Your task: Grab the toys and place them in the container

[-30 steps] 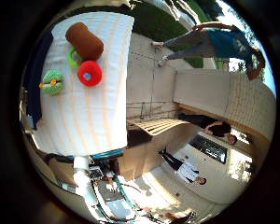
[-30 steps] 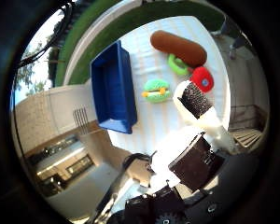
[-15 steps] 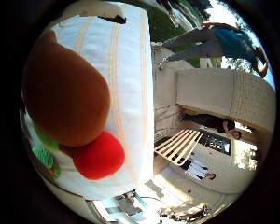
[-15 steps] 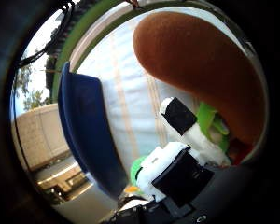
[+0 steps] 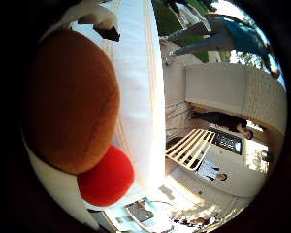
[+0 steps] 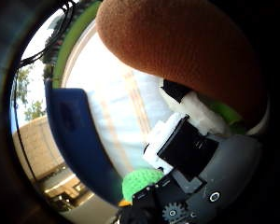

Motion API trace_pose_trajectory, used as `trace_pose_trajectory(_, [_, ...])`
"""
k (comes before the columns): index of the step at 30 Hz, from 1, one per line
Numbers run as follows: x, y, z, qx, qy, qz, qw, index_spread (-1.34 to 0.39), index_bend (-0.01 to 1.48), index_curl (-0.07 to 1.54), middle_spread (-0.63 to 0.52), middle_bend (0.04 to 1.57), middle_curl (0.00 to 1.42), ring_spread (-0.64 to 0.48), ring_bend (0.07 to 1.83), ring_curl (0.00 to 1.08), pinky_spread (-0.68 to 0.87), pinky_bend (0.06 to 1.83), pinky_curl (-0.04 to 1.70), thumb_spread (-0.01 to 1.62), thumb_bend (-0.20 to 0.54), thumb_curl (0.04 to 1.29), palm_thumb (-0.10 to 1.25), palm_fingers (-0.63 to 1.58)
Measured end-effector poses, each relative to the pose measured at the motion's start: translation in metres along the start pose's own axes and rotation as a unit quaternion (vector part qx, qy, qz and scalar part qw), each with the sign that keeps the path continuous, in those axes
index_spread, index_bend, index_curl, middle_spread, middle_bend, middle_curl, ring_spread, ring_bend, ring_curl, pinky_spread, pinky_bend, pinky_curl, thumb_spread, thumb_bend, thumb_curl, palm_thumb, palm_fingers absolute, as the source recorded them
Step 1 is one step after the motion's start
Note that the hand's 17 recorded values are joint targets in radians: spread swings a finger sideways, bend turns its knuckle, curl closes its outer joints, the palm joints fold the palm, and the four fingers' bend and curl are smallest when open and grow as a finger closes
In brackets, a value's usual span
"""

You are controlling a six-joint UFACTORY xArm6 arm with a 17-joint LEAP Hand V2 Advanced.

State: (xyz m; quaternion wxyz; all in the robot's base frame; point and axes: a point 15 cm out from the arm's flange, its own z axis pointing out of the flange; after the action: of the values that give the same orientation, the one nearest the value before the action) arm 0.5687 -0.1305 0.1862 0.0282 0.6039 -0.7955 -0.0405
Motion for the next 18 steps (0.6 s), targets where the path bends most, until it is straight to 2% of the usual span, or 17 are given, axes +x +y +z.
trace_pose_trajectory(5, [-0.021, 0.015, -0.028, -0.005, -0.056, -0.001, 0.998, -0.46, 0.39, -0.02, -0.2, 0.98, 0.82, -0.01, 1.3, 0.72, 0.3, 1.35, 0.65, 1.11, 0.01, 0.49, 0.95, 1.12])
trace_pose_trajectory(9, [-0.035, 0.048, -0.057, -0.037, -0.083, -0.021, 0.996, -0.52, 0.46, -0.02, -0.21, 1.01, 0.86, -0.03, 1.32, 0.73, 0.27, 1.38, 0.68, 1.12, 0.002, 0.51, 0.97, 1.09])
trace_pose_trajectory(13, [-0.069, 0.093, -0.113, -0.044, -0.086, -0.066, 0.993, -0.6, 0.55, -0.02, -0.23, 1.03, 0.92, -0.04, 1.35, 0.74, 0.24, 1.42, 0.72, 1.14, -0.01, 0.53, 0.98, 1.05])
trace_pose_trajectory(18, [-0.128, 0.153, -0.18, -0.022, -0.08, -0.143, 0.986, -0.71, 0.65, -0.02, -0.24, 1.06, 0.99, -0.07, 1.38, 0.77, 0.2, 1.44, 0.76, 1.17, -0.012, 0.56, 0.99, 1.0])
